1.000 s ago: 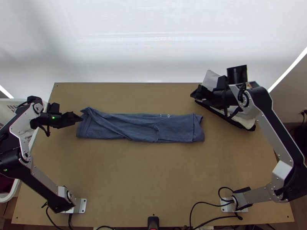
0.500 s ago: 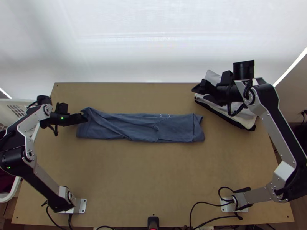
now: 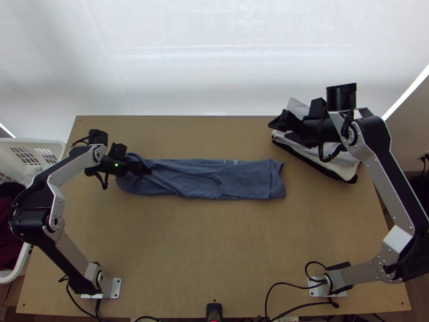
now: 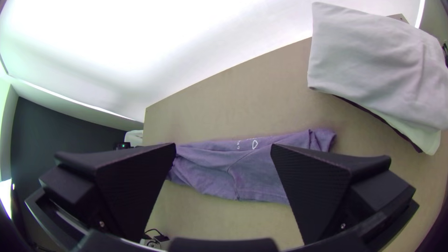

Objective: Fold the t-shirt

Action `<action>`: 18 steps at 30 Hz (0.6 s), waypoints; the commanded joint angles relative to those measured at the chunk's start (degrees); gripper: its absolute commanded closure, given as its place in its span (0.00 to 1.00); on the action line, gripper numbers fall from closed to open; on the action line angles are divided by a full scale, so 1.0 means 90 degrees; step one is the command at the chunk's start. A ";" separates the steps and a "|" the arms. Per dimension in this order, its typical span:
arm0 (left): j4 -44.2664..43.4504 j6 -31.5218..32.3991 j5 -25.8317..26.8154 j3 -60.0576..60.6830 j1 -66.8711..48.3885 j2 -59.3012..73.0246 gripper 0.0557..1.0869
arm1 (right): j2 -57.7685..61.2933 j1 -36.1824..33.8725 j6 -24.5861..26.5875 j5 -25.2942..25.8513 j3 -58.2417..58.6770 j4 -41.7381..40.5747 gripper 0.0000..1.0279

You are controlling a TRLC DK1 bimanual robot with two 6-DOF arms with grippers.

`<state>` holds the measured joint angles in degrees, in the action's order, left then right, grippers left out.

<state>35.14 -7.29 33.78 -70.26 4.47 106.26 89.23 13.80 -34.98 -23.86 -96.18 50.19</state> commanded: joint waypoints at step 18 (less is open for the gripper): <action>0.1018 -0.0948 -0.0052 -0.1031 0.2755 -0.0215 0.96 | -0.0012 -0.0108 -0.0058 -0.0054 -0.0016 0.0038 0.07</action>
<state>41.52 -12.99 33.34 -75.79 27.59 103.55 89.23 13.30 -34.96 -23.86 -96.16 50.24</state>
